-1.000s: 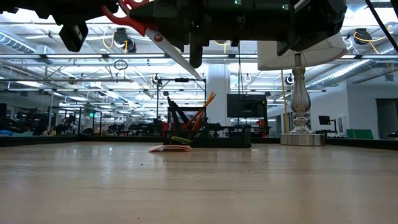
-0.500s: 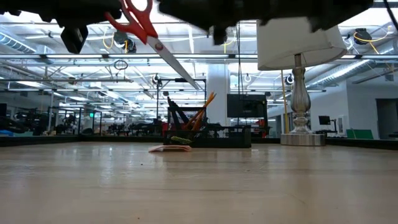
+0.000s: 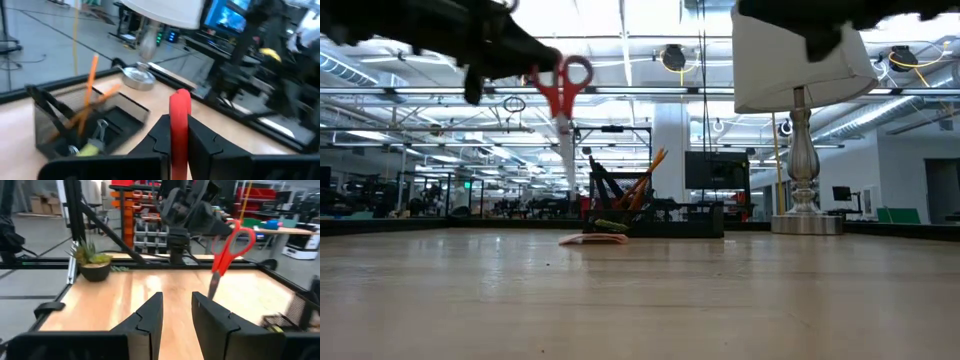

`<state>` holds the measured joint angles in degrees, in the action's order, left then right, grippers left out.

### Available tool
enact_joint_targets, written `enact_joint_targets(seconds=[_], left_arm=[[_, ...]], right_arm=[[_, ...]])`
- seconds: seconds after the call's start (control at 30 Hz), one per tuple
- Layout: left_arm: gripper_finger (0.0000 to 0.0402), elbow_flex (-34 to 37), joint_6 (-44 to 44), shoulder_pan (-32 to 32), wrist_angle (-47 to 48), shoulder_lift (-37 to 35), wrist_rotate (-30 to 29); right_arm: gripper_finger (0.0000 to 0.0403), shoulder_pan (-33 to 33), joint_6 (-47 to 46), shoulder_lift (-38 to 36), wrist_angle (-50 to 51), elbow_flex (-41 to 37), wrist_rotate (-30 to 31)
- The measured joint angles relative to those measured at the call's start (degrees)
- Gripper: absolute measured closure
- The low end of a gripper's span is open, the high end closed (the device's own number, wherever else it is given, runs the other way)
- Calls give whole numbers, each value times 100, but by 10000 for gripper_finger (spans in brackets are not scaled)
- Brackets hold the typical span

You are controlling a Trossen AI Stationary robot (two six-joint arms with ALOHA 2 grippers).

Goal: Pick and place office supplies into organizer
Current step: Put the red scissors into the desk organizer

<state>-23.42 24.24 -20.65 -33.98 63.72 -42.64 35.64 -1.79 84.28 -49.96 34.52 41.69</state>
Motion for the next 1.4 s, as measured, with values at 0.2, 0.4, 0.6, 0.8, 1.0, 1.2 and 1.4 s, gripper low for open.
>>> enact_joint_targets(seconds=[0.2,0.4,0.6,0.8,1.0,1.2,1.4], left_arm=[[387,-298,-109,1111,-3,0,1234],[356,-883,-487,1917,149,0,1681],[387,-1492,-1185,2454,807,0,1738],[364,-1633,-1406,3018,796,9,1915],[371,-1631,-1407,3568,96,623,2613],[386,-1739,-1755,3845,-585,1414,2700],[354,-1931,-1890,4059,-628,1787,2911]], right_arm=[[307,316,86,-63,-275,-361,644],[307,299,97,-63,-298,-384,643],[307,354,95,-63,-284,-384,629],[307,365,-89,-61,-45,-384,627],[307,358,-209,-58,98,-388,627],[307,340,-230,-58,125,-391,627],[307,340,-519,-58,248,-491,625]])
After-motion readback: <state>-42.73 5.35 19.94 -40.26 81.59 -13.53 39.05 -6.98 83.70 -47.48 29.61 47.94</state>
